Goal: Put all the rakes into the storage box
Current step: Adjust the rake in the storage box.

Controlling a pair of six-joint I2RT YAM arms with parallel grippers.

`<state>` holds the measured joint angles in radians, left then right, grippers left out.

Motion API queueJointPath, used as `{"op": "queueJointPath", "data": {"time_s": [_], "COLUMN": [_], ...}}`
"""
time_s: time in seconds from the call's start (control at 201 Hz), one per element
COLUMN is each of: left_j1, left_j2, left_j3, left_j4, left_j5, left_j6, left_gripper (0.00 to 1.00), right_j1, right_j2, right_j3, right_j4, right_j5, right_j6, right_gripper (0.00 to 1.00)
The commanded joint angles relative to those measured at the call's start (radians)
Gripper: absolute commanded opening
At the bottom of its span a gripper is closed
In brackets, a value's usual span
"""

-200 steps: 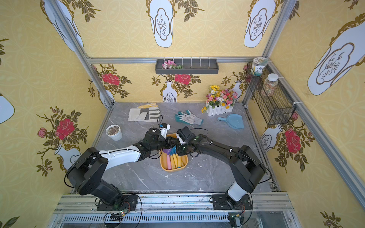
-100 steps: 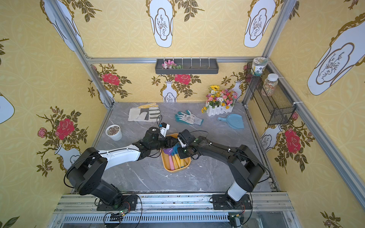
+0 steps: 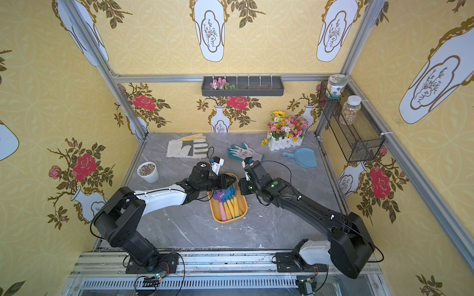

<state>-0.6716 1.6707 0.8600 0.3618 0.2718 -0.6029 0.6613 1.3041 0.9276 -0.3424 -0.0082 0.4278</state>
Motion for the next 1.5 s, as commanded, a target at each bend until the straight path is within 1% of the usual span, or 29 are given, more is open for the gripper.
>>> {"op": "queueJointPath", "data": {"time_s": [0.0,0.139,0.329,0.443,0.837,1.096,1.31,1.35,1.459,1.494], "left_j1": [-0.01,-0.03,-0.051,-0.054,-0.085,-0.086,-0.089,-0.089,-0.09,-0.09], "left_j2": [0.049,0.097,0.107,0.116,0.178,0.205,0.178,0.163,0.118,0.102], "left_j3": [0.049,0.118,0.148,0.161,0.241,0.288,0.291,0.292,0.29,0.288], "left_j4": [-0.059,-0.183,-0.304,-0.353,-0.426,-0.549,-0.526,-0.514,-0.478,-0.464], "left_j5": [-0.013,-0.073,-0.183,-0.224,-0.245,-0.301,-0.305,-0.301,-0.296,-0.296], "left_j6": [0.006,0.031,0.035,0.03,0.058,0.075,0.087,0.091,0.106,0.11], "left_gripper": [0.33,0.34,0.34,0.34,0.33,0.27,0.27,0.29,0.4,0.46], "right_j1": [-0.021,-0.04,-0.052,-0.055,-0.057,-0.058,-0.058,-0.058,-0.058,-0.058], "right_j2": [-0.012,-0.034,-0.055,-0.057,-0.062,-0.068,-0.044,-0.038,-0.028,-0.028], "right_j3": [-0.017,-0.038,-0.061,-0.067,-0.088,-0.104,-0.098,-0.095,-0.091,-0.089], "right_j4": [0.011,0.016,0.017,0.018,0.025,0.034,0.044,0.046,0.049,0.049], "right_j5": [0.006,-0.006,-0.017,-0.021,-0.031,-0.027,-0.036,-0.042,-0.047,-0.047], "right_j6": [0.028,0.043,0.047,0.052,0.058,0.071,0.065,0.064,0.066,0.067], "right_gripper": [0.38,0.38,0.38,0.38,0.38,0.38,0.38,0.38,0.38,0.38]}}
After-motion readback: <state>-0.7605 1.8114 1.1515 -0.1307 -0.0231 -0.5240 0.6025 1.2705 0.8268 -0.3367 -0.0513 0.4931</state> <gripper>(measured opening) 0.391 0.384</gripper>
